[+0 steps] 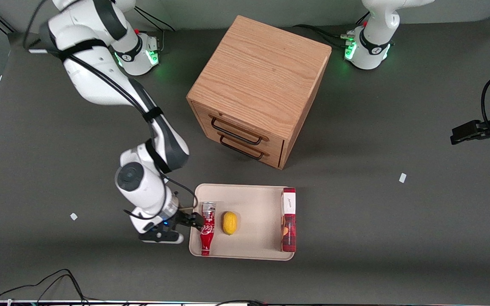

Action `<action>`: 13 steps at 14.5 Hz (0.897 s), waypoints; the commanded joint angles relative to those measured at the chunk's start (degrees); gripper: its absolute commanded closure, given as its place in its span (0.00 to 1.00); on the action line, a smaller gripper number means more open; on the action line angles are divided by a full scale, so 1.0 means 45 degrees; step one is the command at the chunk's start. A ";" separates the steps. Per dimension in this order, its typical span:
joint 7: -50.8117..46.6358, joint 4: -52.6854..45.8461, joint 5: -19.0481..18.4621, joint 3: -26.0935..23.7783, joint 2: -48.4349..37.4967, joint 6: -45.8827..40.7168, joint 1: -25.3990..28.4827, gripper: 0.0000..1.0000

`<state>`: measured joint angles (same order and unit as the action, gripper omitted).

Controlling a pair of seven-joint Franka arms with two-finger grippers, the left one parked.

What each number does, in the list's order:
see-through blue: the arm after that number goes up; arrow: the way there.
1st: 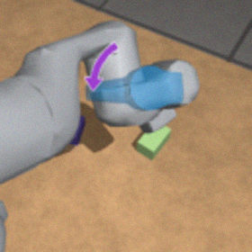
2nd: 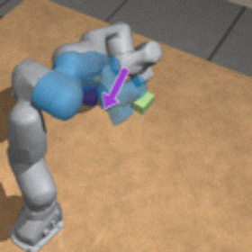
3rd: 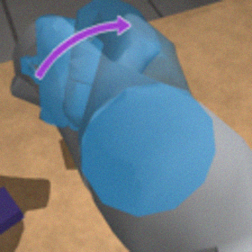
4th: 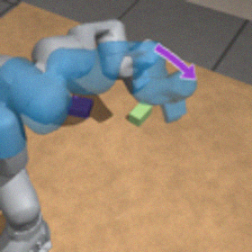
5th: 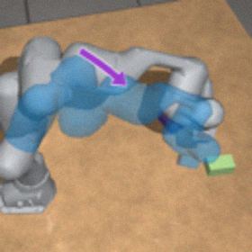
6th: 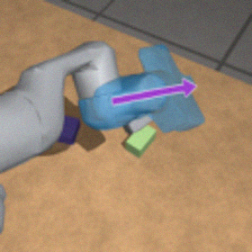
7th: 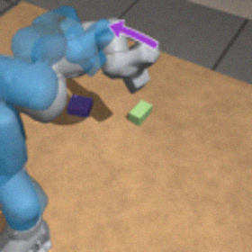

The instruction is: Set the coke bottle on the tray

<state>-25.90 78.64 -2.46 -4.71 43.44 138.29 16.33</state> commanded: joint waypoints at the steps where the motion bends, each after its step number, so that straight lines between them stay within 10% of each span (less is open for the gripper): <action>1: 0.0227 0.4177 -0.0098 0.0361 -0.3628 -0.0045 -0.0210 0.00; 13: 0.2394 0.8834 0.0312 0.2216 -1.2285 -0.6114 -0.0132 0.00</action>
<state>-17.55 113.56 -2.16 3.59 -5.38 113.00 15.22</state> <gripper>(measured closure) 0.000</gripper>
